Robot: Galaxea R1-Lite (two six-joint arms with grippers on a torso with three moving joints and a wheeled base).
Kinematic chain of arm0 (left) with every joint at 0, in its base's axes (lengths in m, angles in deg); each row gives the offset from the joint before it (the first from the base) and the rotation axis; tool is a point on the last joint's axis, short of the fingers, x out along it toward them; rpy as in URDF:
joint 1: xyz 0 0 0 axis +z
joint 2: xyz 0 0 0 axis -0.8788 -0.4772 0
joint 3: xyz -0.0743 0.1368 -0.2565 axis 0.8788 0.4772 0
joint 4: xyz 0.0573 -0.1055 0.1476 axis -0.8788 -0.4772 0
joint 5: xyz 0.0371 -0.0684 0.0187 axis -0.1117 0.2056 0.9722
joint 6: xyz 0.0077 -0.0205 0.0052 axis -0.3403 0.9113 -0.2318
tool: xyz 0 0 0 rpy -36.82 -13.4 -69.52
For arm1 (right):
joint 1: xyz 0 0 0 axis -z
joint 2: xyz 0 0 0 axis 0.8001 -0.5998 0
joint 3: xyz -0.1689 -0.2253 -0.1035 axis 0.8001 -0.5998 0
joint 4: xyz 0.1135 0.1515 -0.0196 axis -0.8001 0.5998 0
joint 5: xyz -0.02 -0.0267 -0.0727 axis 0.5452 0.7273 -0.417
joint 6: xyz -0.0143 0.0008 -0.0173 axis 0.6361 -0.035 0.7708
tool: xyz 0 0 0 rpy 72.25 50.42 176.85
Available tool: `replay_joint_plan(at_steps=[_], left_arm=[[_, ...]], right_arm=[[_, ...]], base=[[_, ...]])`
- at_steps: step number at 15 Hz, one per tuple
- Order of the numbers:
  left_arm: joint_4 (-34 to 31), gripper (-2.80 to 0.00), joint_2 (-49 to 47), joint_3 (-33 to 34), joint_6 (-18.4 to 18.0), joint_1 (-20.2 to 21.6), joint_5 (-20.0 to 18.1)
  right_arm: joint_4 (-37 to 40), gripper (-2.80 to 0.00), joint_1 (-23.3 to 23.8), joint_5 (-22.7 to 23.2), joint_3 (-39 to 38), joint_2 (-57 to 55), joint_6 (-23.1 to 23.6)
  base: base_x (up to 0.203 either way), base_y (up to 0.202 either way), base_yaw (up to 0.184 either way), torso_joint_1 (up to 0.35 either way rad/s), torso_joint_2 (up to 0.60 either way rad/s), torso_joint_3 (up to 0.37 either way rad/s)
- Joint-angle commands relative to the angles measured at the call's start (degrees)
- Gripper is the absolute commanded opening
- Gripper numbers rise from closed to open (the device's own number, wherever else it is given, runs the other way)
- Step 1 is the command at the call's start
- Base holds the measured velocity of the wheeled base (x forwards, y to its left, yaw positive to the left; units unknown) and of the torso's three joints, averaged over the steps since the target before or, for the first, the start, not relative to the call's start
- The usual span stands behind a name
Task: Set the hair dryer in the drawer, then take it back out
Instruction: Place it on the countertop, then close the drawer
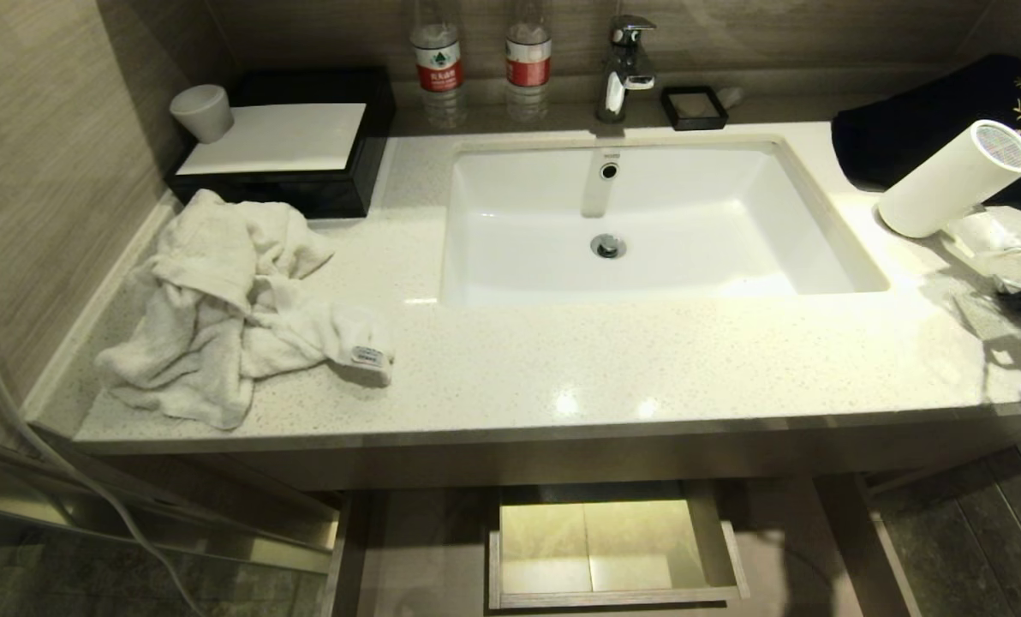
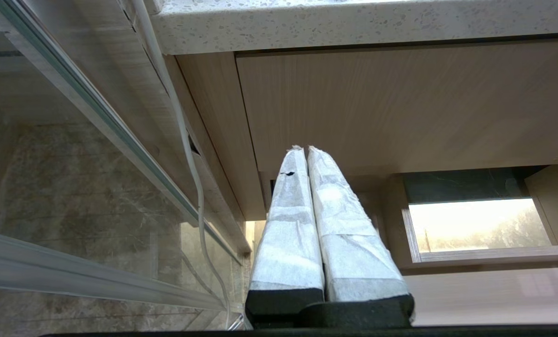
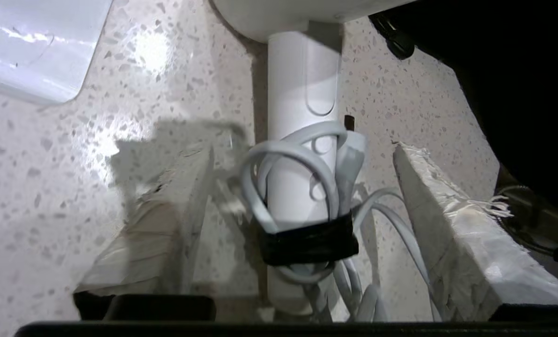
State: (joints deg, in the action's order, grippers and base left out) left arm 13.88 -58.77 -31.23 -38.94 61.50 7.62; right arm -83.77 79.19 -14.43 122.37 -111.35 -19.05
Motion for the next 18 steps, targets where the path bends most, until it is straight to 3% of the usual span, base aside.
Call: replay_joint_plan(at_steps=[1, 6, 11, 18], left_arm=[[0.01, -2.8, -0.06, 0.09, -0.02, 0.0, 0.01], [0.01, -2.8, -0.06, 0.09, -0.02, 0.0, 0.01], [0.01, -2.8, -0.06, 0.09, -0.02, 0.0, 0.01], [0.01, -2.8, -0.06, 0.09, -0.02, 0.0, 0.01]], right_arm=[[0.1, -2.8, 1.04, 0.1, -4.78, 7.32, 0.13], [6.0, -2.8, 1.0, -0.97, -15.66, 18.49, 0.07], [9.15, -2.8, 0.85, -3.07, -17.12, 20.85, -0.23], [9.69, -2.8, 0.85, -3.07, -19.83, 23.64, -0.42]], base=[[0.0, 0.0, 0.0, 0.0, 0.0, 0.0], [0.0, 0.0, 0.0, 0.0, 0.0, 0.0], [0.0, 0.0, 0.0, -0.004, 0.01, -0.005], [0.0, 0.0, 0.0, -0.318, 0.2, -0.129]])
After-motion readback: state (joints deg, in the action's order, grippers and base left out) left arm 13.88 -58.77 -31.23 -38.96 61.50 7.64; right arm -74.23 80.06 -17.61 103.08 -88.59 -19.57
